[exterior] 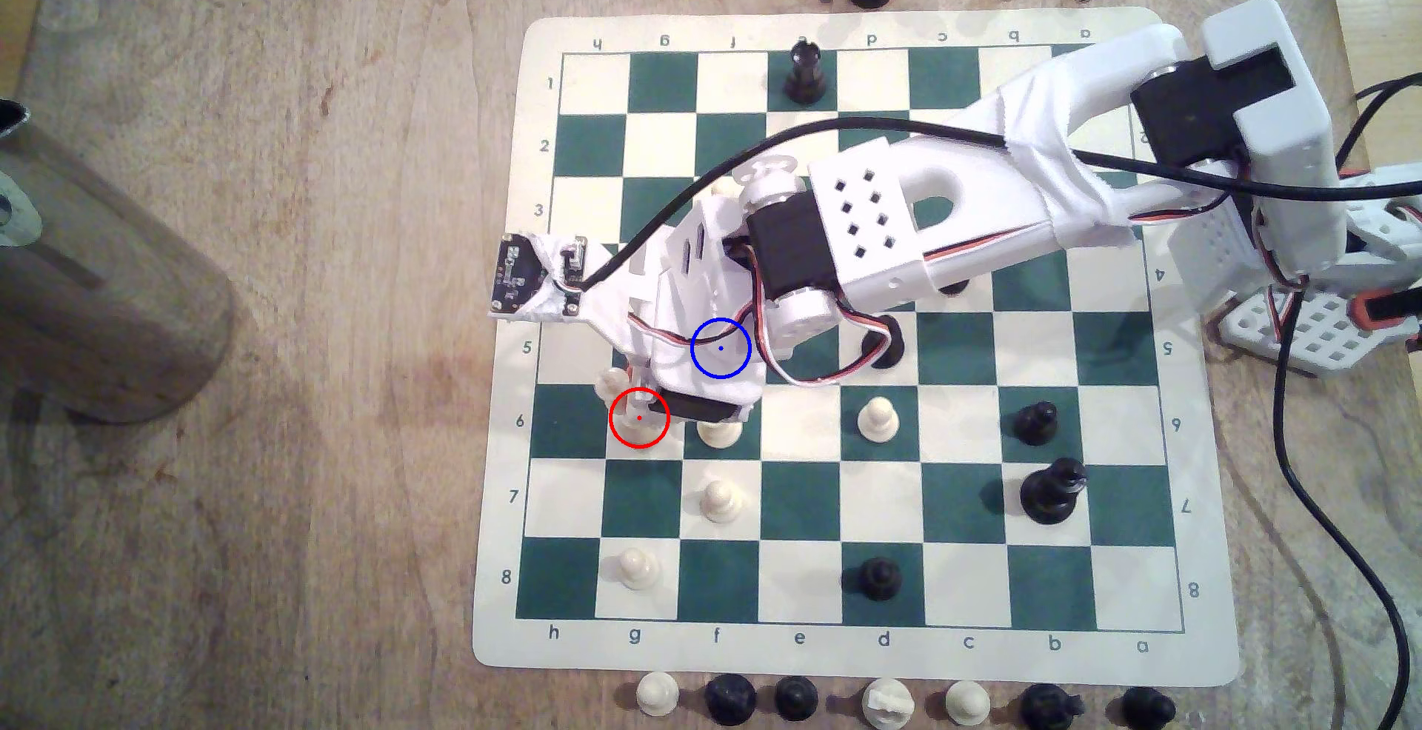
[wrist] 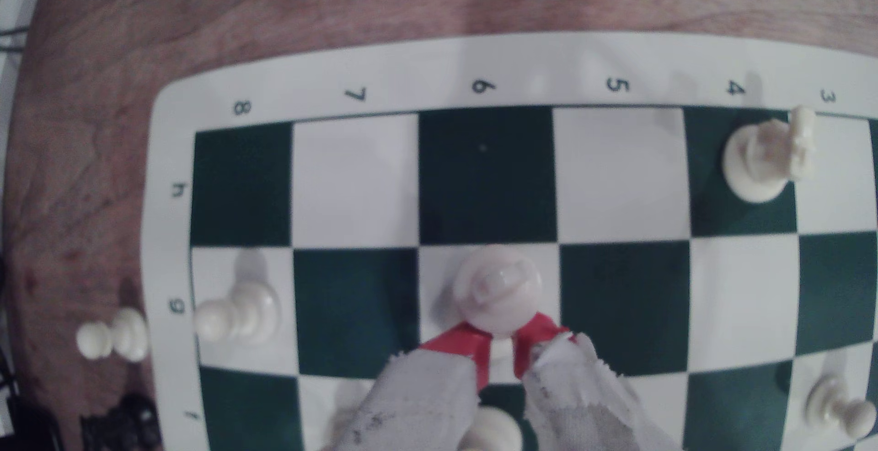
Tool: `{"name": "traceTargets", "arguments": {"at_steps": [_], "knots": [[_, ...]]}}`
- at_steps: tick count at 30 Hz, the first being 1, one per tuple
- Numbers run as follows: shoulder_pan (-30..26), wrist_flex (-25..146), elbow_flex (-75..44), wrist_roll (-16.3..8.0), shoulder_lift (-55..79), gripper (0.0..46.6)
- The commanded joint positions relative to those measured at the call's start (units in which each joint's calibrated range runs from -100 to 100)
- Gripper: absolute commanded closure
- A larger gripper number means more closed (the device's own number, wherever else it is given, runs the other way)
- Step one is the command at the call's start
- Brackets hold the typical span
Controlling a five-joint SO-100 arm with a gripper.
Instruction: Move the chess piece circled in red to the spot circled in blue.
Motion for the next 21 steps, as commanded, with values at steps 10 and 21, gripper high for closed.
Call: {"name": "traceTargets", "arguments": {"at_steps": [10,21], "knots": [[-0.10,0.19,-3.60,-0.15,-3.62,34.4],[0.61,-0.63,-3.05,0.10,-2.86,32.3]]}}
